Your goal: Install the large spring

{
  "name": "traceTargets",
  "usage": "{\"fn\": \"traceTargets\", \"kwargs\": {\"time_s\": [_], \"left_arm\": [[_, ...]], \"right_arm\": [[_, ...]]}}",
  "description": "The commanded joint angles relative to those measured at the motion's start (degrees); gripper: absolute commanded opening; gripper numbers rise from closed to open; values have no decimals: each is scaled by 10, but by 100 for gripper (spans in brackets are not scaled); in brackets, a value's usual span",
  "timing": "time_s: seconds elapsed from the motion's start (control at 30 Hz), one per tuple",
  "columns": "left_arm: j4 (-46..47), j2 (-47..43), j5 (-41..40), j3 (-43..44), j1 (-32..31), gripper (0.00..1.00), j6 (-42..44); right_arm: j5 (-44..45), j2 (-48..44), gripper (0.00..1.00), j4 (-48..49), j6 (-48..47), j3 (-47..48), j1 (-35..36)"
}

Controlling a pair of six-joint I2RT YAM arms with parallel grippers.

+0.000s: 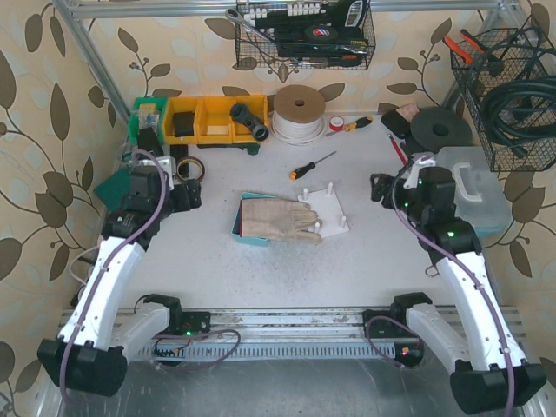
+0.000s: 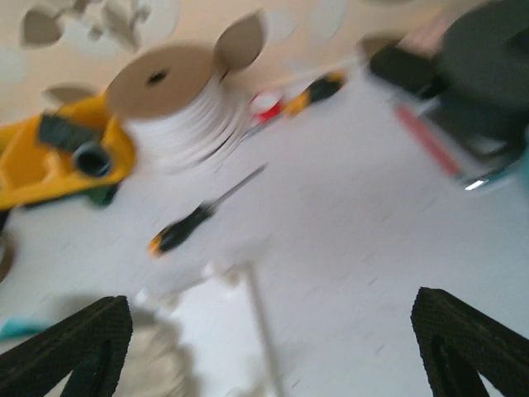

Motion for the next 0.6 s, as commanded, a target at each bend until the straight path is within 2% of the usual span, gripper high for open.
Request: {"fn": "traceTargets", "kwargs": {"time_s": [0.0, 0.13, 0.23, 0.4, 0.47, 0.53, 0.57], "left_arm": [[-59, -47, 250, -27, 8, 92, -80], [-15, -93, 347, -84, 7, 92, -157], [1, -121, 367, -112, 5, 92, -198], [7, -129, 371, -134, -16, 91, -235], [34, -130, 365, -149, -37, 86, -261], [59, -121, 341, -160, -72, 75, -282], [70, -110, 329, -164, -88, 74, -289]], "right_arm": [[-164, 4, 89, -105, 93, -9, 51], [-81, -42, 89, -50, 183, -95, 164], [-6, -49, 88, 4, 241, -143, 257], [152, -9, 87, 52, 269, -160, 416], [210, 2, 86, 41, 261, -144, 466], [245, 6, 87, 39, 259, -144, 487], [250, 7, 86, 41, 261, -147, 489]]}}
